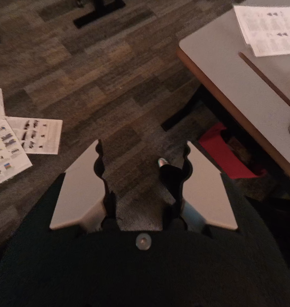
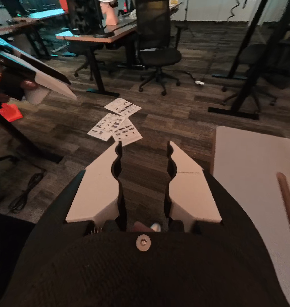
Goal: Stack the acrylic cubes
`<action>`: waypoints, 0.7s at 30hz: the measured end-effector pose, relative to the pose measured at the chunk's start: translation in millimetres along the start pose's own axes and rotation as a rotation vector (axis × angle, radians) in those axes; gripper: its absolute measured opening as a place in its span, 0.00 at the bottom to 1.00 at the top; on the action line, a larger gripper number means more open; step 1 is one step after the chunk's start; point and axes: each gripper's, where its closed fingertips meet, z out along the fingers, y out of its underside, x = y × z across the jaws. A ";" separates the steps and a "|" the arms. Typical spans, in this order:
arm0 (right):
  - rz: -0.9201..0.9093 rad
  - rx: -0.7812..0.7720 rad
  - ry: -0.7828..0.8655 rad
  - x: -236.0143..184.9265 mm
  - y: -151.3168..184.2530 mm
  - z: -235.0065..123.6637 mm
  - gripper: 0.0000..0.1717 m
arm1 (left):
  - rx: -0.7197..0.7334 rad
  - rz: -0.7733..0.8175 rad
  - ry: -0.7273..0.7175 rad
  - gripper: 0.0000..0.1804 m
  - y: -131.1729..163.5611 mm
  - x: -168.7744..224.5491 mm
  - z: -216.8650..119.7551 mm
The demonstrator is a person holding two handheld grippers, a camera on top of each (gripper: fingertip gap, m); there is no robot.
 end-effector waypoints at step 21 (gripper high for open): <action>0.044 0.056 -0.225 199.9 -155.6 360.1 0.36 | -0.015 0.020 -0.139 0.52 -236.3 -201.2 243.7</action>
